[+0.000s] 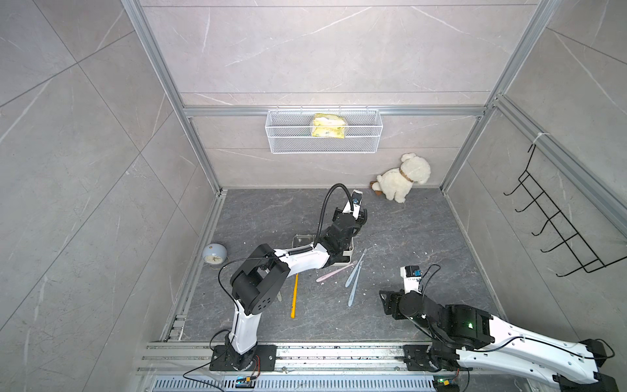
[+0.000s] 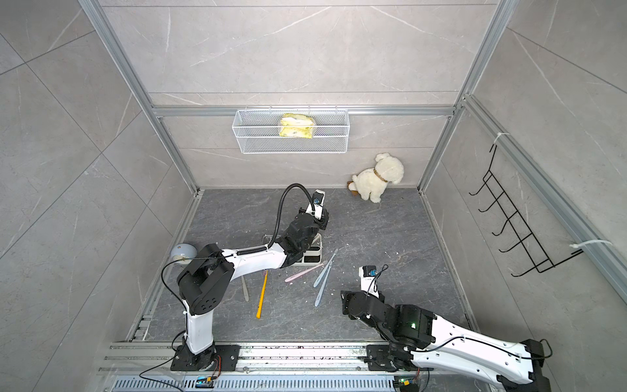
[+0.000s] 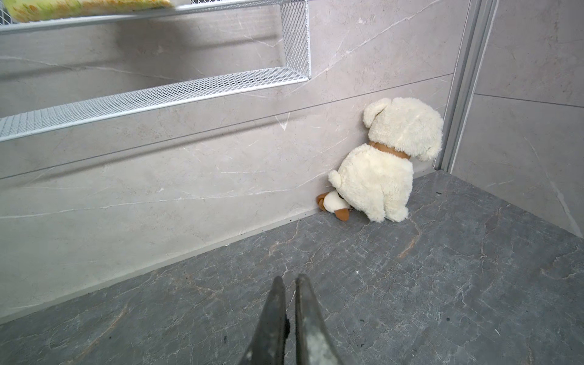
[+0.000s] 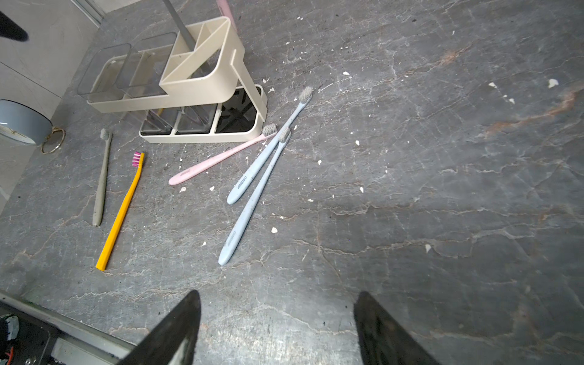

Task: Place the toothbrush into the toothbrush holder
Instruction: Place the toothbrush in the toothbrush holder.

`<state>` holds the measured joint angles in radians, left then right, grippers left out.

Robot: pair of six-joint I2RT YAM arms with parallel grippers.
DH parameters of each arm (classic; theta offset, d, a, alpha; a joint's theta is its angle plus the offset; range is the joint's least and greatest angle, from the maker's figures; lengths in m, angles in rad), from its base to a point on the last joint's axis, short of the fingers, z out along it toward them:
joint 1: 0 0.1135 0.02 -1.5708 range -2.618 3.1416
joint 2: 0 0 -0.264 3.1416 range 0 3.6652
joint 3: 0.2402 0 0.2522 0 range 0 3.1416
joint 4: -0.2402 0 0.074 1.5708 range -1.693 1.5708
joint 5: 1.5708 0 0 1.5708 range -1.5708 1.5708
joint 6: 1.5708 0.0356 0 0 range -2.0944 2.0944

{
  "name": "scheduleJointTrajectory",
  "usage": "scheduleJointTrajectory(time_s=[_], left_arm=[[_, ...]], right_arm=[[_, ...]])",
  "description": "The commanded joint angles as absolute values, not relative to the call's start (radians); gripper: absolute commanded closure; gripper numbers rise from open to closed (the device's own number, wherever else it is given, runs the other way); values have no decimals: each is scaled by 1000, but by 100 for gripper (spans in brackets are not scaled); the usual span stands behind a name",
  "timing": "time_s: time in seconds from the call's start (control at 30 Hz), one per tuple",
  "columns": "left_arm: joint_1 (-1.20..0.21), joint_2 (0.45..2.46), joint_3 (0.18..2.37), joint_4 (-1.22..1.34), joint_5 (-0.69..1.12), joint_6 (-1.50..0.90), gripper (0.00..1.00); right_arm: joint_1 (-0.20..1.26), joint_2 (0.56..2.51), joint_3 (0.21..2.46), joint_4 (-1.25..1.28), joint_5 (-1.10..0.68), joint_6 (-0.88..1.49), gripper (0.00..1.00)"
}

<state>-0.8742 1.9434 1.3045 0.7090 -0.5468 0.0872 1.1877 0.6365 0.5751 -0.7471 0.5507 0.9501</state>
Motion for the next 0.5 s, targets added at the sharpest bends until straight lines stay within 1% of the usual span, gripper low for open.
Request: scheduleJointTrajectory(time_s=[0.0,0.2,0.33,0.47], left_arm=[[-870,1806,1318,712,-529,36,100],[-898,1710,1270,667,-491,7,100],[-906,1679,1249,612,-436,-43,100],[-927,1682,1200,632,-428,-72,100]], right_arm=[[1181,667,567,-729,560,957,22],[1178,687,553,-700,550,955,22],[1175,683,542,-695,548,959,22],[1171,682,534,-691,549,964,22]])
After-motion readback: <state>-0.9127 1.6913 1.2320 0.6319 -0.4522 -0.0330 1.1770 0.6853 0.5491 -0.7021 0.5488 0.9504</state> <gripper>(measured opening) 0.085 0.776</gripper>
